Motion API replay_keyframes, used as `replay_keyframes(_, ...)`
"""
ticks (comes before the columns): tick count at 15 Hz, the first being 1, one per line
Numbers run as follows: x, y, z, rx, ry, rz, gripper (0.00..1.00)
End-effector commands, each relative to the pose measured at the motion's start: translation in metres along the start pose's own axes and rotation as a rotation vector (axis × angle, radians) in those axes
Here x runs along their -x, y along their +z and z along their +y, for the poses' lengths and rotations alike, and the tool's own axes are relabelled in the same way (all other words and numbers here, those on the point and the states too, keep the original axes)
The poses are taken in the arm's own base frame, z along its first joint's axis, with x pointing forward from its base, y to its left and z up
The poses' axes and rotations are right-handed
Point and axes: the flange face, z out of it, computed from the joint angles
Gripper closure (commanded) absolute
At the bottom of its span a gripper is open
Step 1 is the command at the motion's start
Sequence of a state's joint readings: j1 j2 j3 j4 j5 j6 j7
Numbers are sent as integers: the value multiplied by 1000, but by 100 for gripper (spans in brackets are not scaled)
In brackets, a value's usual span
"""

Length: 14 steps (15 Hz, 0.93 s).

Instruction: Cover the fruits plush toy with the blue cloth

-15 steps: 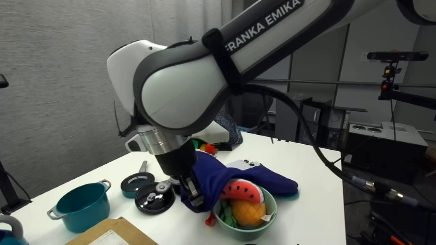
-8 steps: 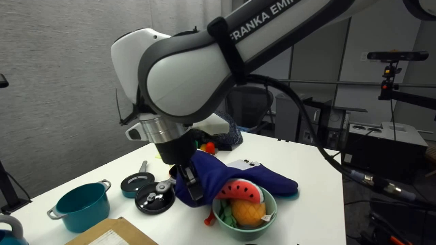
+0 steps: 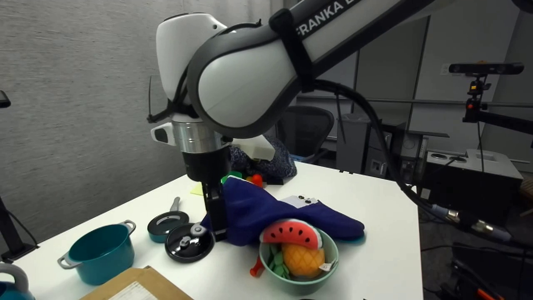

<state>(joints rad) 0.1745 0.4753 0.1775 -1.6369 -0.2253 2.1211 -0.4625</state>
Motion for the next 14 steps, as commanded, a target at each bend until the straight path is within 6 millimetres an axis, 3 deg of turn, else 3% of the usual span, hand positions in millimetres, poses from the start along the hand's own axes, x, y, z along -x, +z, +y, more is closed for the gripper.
replay_keyframes(1,6,-5,-1,16,45,78,0)
replay_keyframes(9,-6,-3,0,82,255,320,0)
replay_keyframes(14,3,1,6,142,425,332,0)
